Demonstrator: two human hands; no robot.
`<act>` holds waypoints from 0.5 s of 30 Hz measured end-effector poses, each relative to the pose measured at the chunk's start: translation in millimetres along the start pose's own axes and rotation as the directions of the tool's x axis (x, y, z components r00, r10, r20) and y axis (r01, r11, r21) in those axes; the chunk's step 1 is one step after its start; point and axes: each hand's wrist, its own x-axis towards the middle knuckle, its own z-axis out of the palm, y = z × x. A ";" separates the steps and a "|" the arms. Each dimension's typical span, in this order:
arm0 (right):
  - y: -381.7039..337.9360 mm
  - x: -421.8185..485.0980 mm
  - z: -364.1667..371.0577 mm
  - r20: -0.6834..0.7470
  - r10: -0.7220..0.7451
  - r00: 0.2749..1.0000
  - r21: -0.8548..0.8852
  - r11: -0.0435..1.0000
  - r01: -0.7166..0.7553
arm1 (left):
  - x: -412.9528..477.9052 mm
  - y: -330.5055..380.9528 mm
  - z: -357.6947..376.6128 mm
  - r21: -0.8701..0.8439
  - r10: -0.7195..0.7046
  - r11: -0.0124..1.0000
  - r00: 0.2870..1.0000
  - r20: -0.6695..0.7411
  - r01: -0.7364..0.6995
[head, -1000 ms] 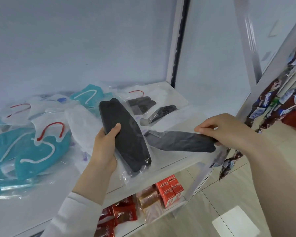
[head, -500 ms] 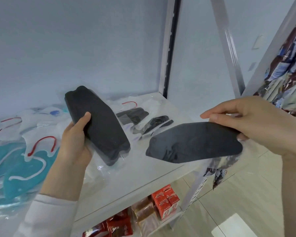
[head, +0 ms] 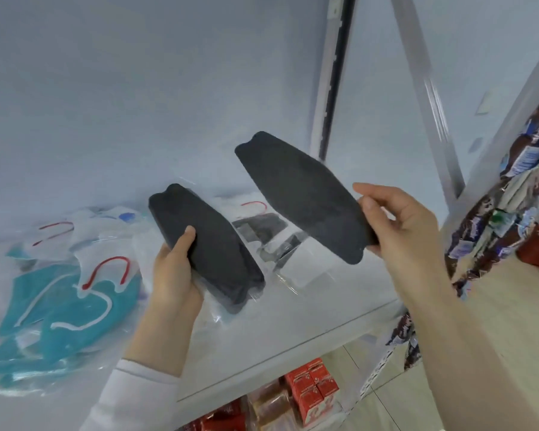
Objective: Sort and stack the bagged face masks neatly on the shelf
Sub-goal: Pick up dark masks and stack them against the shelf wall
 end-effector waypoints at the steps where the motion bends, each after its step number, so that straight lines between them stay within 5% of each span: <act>1: 12.9 -2.2 17.7 0.014 0.000 1.000 0.003 1.000 0.000 | -2.3 -4.7 2.7 -0.002 -0.001 1.000 1.000 0.019 0.001; 6: 56.4 -26.7 79.6 0.204 -0.118 0.972 -0.204 0.966 0.160 | -14.8 -11.2 6.8 -0.015 0.029 0.999 0.997 0.070 -0.028; 9: 61.8 -28.7 94.6 0.355 -0.233 0.905 -0.178 0.934 0.310 | -12.4 -5.1 -7.1 0.064 0.074 0.995 0.997 -0.002 -0.073; 12: 63.6 6.9 97.4 0.383 -0.106 0.917 -0.061 0.988 0.140 | -4.8 13.2 -28.5 0.067 0.105 0.993 0.992 -0.077 -0.099; 15: 82.5 66.8 106.4 0.434 0.041 0.900 -0.311 0.945 0.107 | -1.7 36.6 -49.6 0.055 0.163 0.986 0.975 -0.154 -0.156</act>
